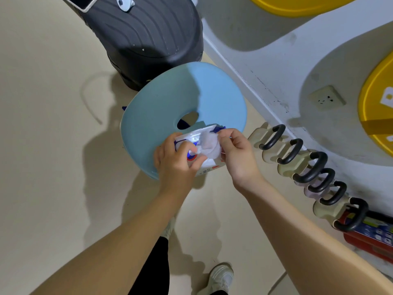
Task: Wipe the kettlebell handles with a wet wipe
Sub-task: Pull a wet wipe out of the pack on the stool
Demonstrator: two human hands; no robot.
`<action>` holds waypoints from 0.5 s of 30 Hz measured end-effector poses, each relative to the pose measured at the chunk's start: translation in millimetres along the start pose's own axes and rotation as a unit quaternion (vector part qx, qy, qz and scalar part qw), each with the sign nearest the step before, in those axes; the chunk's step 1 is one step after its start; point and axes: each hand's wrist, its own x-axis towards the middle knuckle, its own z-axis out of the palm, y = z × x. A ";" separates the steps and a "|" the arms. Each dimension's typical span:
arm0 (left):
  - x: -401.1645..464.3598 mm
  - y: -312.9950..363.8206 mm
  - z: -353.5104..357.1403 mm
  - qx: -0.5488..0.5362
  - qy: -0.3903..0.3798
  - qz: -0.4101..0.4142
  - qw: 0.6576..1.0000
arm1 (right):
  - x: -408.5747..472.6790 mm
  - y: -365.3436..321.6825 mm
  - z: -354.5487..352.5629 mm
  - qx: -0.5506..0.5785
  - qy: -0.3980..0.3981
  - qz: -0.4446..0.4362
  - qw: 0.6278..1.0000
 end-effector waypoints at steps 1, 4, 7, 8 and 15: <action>-2.2 3.2 0.2 -0.016 0.001 -0.002 1.000 | -1.1 0.9 -0.1 -0.020 -0.005 -0.006 1.000; -7.7 10.5 4.3 -0.045 -0.014 -0.011 0.999 | -2.0 1.8 -2.7 -0.090 -0.017 -0.020 0.996; -7.9 5.2 8.4 -0.034 -0.010 0.006 0.999 | 1.1 1.6 -5.5 -0.153 0.011 -0.022 0.988; -7.1 1.6 8.9 -0.027 -0.006 0.007 1.000 | 2.8 1.5 -6.1 -0.152 0.028 -0.019 0.988; 2.4 -11.1 5.7 0.038 -0.024 -0.017 0.999 | 4.9 -5.2 -1.1 0.068 0.099 0.080 0.990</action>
